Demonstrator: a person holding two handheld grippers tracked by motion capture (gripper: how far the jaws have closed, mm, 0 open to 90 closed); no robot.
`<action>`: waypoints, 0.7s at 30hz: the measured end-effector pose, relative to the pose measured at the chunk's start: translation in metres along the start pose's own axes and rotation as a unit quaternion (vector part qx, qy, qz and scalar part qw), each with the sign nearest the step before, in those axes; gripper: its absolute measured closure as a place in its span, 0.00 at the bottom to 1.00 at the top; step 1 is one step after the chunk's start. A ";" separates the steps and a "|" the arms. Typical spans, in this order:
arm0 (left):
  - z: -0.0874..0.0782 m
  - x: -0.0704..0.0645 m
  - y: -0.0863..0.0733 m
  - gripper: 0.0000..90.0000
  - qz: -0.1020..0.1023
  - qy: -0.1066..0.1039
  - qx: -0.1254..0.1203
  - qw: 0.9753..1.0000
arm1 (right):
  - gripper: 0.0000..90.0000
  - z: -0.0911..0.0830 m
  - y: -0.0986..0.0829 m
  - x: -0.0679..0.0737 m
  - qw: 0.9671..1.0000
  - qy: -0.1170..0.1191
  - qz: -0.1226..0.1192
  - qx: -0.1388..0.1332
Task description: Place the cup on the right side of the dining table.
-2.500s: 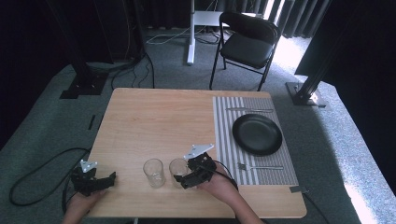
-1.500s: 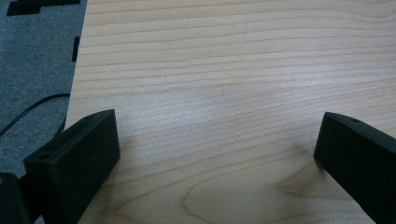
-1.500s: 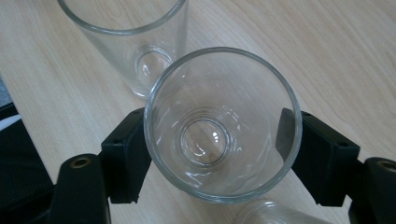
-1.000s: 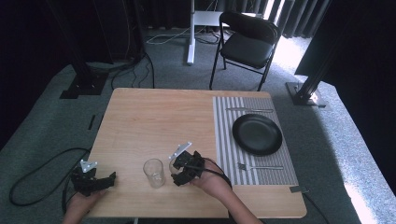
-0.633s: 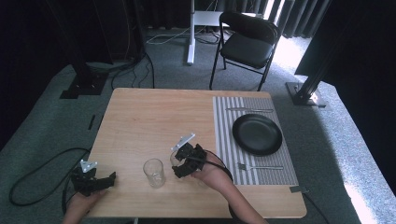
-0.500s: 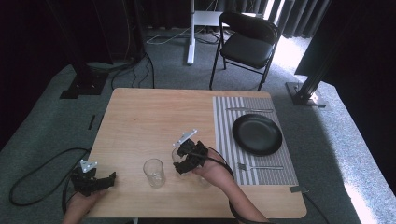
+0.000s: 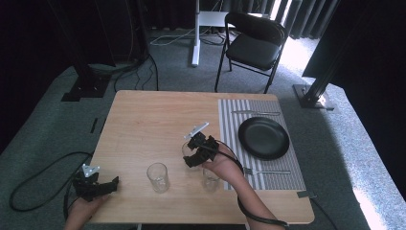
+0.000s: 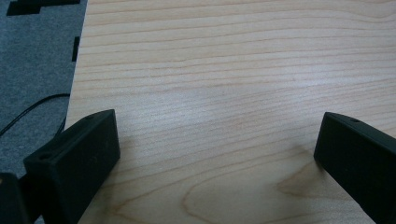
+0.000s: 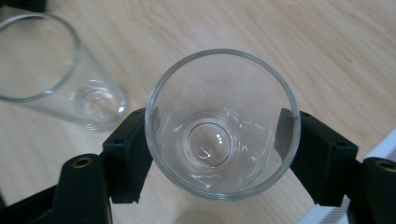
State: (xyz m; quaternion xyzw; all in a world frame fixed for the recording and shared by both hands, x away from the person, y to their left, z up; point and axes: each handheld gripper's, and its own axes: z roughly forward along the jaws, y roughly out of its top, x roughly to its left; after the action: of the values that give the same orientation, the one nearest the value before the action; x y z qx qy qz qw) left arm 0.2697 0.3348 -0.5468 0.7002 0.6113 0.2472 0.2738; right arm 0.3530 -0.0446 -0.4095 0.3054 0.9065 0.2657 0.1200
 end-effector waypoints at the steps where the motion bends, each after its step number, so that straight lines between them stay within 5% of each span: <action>1: 0.000 0.000 0.000 0.01 0.000 0.000 0.000 1.000 | 0.31 0.000 0.000 -0.003 1.000 -0.002 0.002 0.001; 21: 0.000 0.000 0.000 0.01 0.000 0.000 0.000 1.000 | 0.31 -0.007 0.005 -0.067 0.997 -0.053 0.063 0.012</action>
State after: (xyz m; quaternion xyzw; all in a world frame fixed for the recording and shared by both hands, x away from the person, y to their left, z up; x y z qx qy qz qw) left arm 0.2697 0.3348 -0.5468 0.7002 0.6114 0.2468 0.2737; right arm 0.4056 -0.0856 -0.3977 0.3768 0.8811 0.2448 0.1475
